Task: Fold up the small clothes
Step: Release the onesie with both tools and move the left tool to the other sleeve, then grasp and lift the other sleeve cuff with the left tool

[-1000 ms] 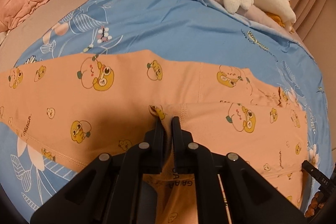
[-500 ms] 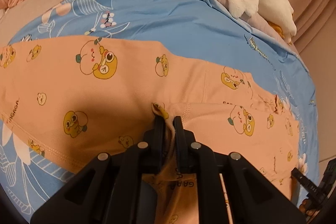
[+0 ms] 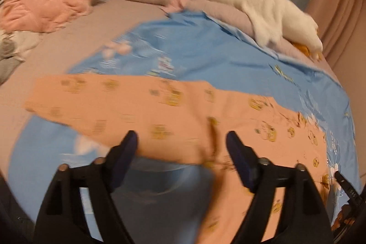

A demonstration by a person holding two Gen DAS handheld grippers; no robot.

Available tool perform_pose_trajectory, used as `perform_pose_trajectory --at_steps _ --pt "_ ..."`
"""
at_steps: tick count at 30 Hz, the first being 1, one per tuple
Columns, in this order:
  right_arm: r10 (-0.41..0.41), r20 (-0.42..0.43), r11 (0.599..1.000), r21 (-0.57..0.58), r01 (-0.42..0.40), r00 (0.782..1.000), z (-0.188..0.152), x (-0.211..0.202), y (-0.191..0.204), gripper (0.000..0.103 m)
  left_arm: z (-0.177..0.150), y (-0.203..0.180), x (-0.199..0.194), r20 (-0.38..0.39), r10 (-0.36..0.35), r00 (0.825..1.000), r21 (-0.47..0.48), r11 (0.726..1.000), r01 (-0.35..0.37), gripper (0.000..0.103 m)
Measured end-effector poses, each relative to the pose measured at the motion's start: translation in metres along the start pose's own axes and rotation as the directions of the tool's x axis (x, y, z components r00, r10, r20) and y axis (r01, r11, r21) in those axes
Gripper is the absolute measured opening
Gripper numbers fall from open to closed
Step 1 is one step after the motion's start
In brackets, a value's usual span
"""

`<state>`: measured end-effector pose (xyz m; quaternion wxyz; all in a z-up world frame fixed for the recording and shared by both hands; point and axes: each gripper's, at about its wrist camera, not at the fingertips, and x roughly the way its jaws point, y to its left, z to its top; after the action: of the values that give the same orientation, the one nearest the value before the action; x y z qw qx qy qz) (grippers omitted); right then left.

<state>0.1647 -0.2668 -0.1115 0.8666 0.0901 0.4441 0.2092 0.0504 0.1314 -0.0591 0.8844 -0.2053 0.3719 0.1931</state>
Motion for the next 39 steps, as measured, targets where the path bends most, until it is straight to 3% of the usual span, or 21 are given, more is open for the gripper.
perform_pose_trajectory --at_steps 4,8,14,17,19,25,29,31,33,34,35,36,39 --pt "-0.018 0.088 1.0 0.019 0.016 0.996 0.0 -0.034 0.003 0.076 0.003 0.057 -0.023 0.02 0.027 0.999 -0.098 0.995 -0.025 0.083" --pt "-0.059 0.155 0.997 -0.046 0.066 0.986 0.013 -0.071 0.027 0.077 0.006 0.09 -0.025 0.023 0.04 0.999 -0.213 0.977 -0.035 0.083" --pt "0.054 0.217 0.995 -0.089 -0.035 0.975 0.047 -0.104 0.069 0.082 0.009 0.136 -0.011 -0.012 0.048 0.999 -0.372 0.927 -0.049 0.083" --pt "0.07 0.244 0.993 -0.11 -0.044 0.967 0.052 -0.111 0.093 0.083 0.012 0.161 -0.003 -0.03 0.06 0.998 -0.427 0.902 -0.067 0.081" --pt "0.073 0.253 0.992 -0.118 -0.044 0.965 0.05 -0.11 0.103 0.084 0.013 0.181 0.001 -0.023 0.073 0.997 -0.466 0.882 -0.075 0.081" --pt "0.078 0.223 0.994 -0.092 -0.059 0.972 0.027 -0.099 0.118 0.084 0.014 0.229 0.022 -0.006 0.021 1.0 -0.583 0.812 -0.021 0.078" --pt "0.062 0.184 0.997 -0.067 -0.05 0.981 0.018 -0.092 0.121 0.084 0.023 0.236 0.029 0.041 0.046 0.998 -0.598 0.801 -0.012 0.078" --pt "0.05 0.167 0.997 -0.059 -0.041 0.985 0.015 -0.088 0.122 0.084 0.029 0.236 0.034 0.052 0.068 0.996 -0.593 0.805 -0.024 0.071" --pt "0.034 0.155 0.998 -0.051 -0.026 0.987 0.014 -0.085 0.123 0.084 0.033 0.235 0.04 0.044 0.094 0.995 -0.582 0.812 -0.051 0.045" --pt "0.028 0.15 0.999 -0.048 -0.021 0.988 0.014 -0.083 0.123 0.084 0.034 0.234 0.043 0.043 0.116 0.992 -0.585 0.808 -0.069 0.041" --pt "0.021 0.145 0.999 -0.044 -0.015 0.989 0.013 -0.082 0.123 0.084 0.035 0.234 0.045 0.05 0.129 0.99 -0.583 0.809 -0.076 0.031" --pt "0.016 0.141 0.999 -0.043 -0.01 0.99 0.012 -0.082 0.124 0.084 0.038 0.229 0.048 0.046 0.148 0.988 -0.554 0.827 -0.098 0.017" --pt "-0.001 0.133 0.999 -0.048 0.007 0.991 0.009 -0.081 0.125 0.084 0.04 0.227 0.054 0.039 0.149 0.988 -0.543 0.833 -0.104 0.006"
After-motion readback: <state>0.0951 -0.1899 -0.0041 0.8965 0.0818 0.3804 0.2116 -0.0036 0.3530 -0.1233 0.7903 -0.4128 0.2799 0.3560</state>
